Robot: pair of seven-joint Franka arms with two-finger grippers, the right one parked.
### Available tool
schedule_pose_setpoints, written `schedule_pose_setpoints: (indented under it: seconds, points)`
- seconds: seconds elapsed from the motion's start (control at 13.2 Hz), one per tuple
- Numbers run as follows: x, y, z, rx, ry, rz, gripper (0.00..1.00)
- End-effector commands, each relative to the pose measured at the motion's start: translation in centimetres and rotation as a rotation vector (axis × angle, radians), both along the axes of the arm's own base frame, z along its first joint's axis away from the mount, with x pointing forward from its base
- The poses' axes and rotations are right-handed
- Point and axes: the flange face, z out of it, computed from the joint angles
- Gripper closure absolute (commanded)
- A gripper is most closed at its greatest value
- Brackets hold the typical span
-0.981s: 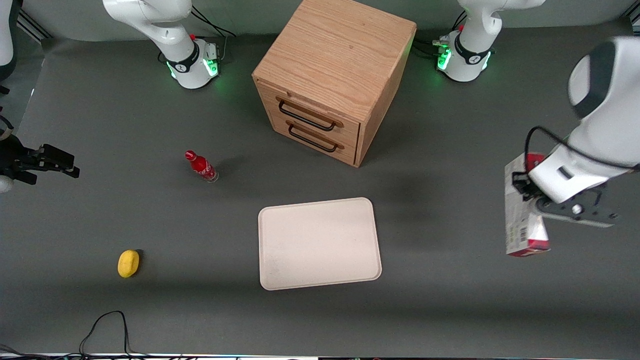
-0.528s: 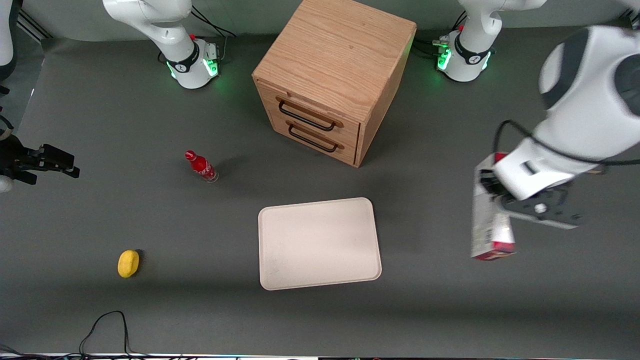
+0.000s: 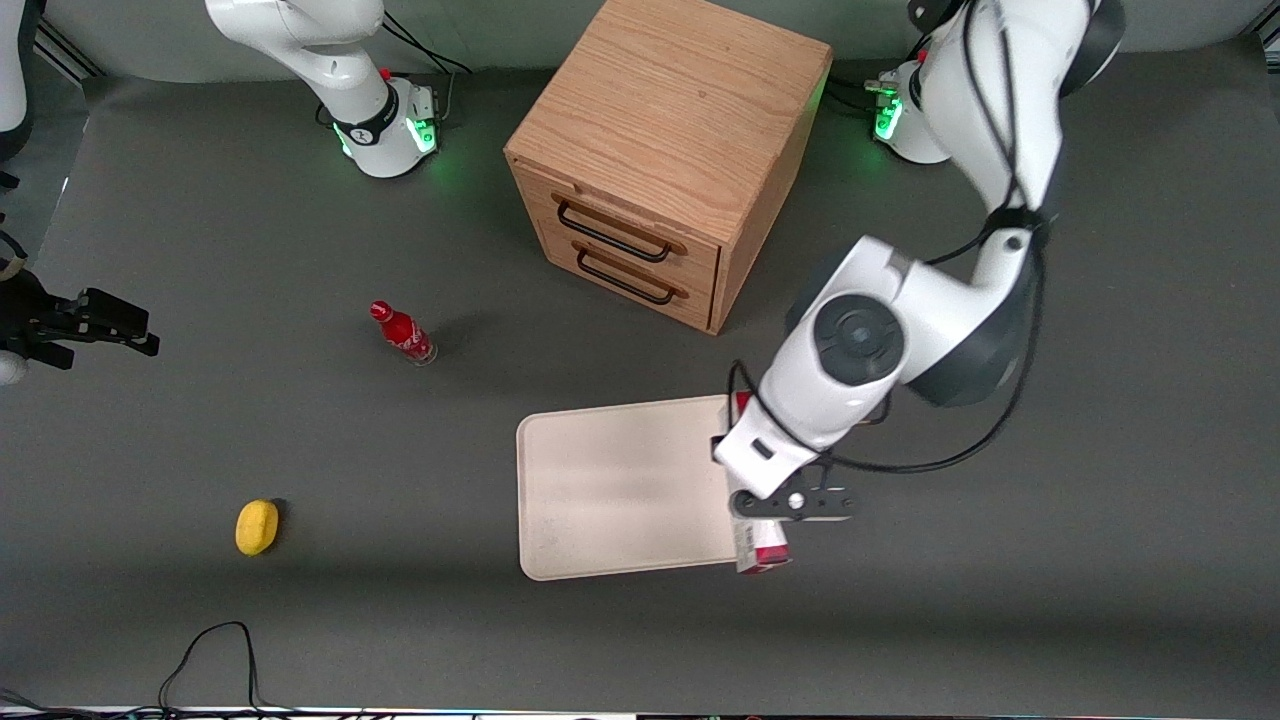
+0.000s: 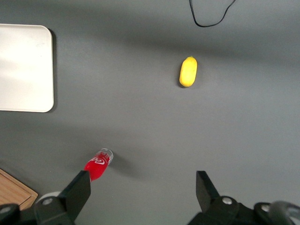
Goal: Place red cookie box on tray
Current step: 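Carry the held box over the cream tray with the left gripper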
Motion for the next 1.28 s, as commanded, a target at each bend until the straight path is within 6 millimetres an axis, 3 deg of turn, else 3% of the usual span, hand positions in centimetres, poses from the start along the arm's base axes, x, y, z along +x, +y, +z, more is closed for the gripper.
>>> schedule_pose_setpoints:
  seconds: [0.0,0.08,0.23,1.21]
  points:
    - [1.8,-0.6,-4.5,-0.026,-0.022,0.049,1.00]
    - [2.0,-0.6,-6.3,-0.023,-0.017,0.047,1.00]
    - [2.2,-0.6,-7.9,-0.023,-0.017,0.049,1.00]
    - [1.0,-0.1,-11.0,0.059,0.056,0.029,1.00]
